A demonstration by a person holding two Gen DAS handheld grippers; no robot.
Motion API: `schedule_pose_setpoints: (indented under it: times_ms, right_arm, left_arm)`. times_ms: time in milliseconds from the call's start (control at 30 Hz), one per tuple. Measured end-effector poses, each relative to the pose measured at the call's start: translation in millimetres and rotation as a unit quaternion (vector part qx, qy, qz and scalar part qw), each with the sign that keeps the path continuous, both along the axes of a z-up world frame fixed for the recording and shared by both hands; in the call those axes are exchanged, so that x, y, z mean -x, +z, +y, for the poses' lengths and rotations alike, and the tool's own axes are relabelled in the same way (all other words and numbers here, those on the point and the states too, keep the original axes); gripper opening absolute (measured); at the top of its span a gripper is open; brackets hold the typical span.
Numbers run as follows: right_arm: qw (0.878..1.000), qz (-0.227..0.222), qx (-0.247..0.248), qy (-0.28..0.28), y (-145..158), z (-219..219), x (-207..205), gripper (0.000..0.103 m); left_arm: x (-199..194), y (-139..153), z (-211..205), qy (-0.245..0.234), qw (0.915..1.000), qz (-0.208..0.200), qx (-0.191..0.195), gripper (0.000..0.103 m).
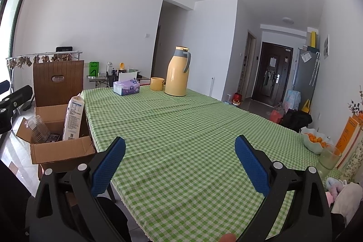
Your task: Collect trash
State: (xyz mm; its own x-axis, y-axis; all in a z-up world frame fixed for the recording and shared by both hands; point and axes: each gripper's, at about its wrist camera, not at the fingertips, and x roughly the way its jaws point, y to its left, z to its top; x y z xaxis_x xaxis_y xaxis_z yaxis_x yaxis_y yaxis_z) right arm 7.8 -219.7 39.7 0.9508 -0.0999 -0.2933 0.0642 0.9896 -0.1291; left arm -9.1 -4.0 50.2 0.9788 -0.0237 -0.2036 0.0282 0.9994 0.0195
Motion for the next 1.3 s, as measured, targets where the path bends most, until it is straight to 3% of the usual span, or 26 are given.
schedule_pose_setpoints:
  times_ms: [1300]
  right_arm:
    - [1.0, 0.003, 0.001, -0.004, -3.1, 0.3, -2.0, 0.093]
  left_arm:
    - [1.0, -4.0, -1.8, -0.003, 0.9999, 0.001, -0.013, 0.095]
